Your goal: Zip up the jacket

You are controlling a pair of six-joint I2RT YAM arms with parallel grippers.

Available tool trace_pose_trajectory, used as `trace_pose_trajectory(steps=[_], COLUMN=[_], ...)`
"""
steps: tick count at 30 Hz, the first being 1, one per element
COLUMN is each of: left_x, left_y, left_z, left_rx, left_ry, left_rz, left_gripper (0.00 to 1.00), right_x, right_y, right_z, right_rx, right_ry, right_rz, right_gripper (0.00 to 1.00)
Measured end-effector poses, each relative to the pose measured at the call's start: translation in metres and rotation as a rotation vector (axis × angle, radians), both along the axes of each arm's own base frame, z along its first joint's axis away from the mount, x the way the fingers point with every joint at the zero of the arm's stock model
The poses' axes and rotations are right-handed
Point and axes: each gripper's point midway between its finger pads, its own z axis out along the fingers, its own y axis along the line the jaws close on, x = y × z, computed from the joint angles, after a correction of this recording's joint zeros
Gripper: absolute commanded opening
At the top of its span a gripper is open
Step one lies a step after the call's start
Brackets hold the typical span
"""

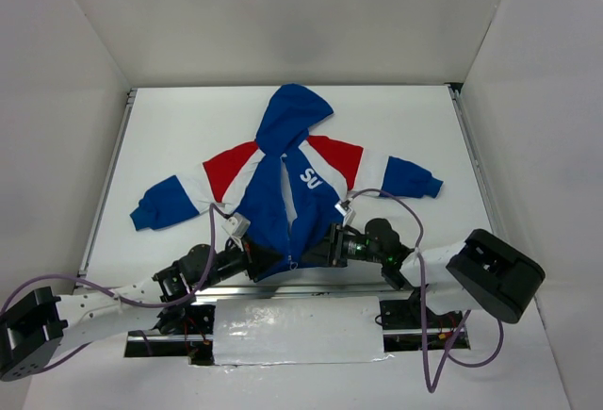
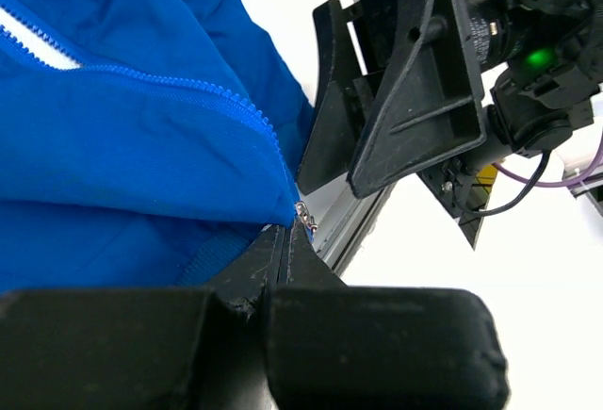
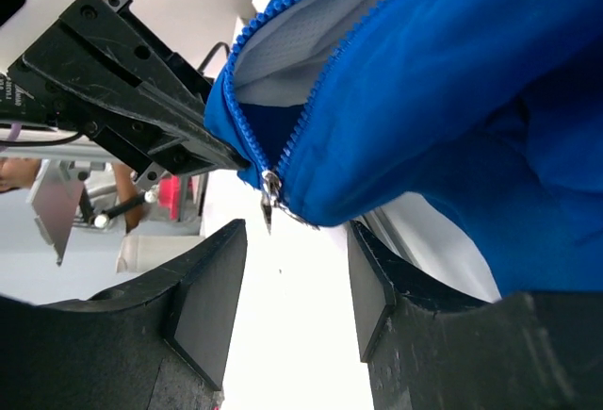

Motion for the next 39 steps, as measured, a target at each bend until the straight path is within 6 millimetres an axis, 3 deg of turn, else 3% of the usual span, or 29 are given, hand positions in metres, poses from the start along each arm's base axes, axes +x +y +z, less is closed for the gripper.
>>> trace_pose_trajectory(steps=[10,16,30,31,36,39], left_x=[0.001,0.002,0.003,0.003,0.004,0.006], left_y=[-0.002,-0.003,-0.005,-0.005,-0.004,-0.003], left_z=[0.003,0.005,0.006,0.006,0.006,0.007], left_rx=[-0.018,-0.03,-0.039,-0.039,-0.039,-0.042], left_ry=[-0.007,-0.002,0.001,0.0,-0.001,-0.004], left_rz=[0.001,0.002,0.004,0.006,0.015,0.024], left_gripper=[0.0,0.0,0.0,0.0,0.0,0.0], right_x=[0.005,0.002,0.0,0.0,0.001,0.0], right_y=[0.012,0.015,0.02,0.02,0.02,0.02], right_z=[0.004,0.003,0.005,0.005,0.009,0.014], right_rx=[0.031,0.042,0.073,0.075,0.085,0.099], right_ry=[0.005,0.017,0.04,0.04,0.035,0.021], right_rz=[0.025,0.039,0.047,0.046,0.044,0.044], right_gripper=[0.53,0.46,0.15,0.09,0.0,0.0])
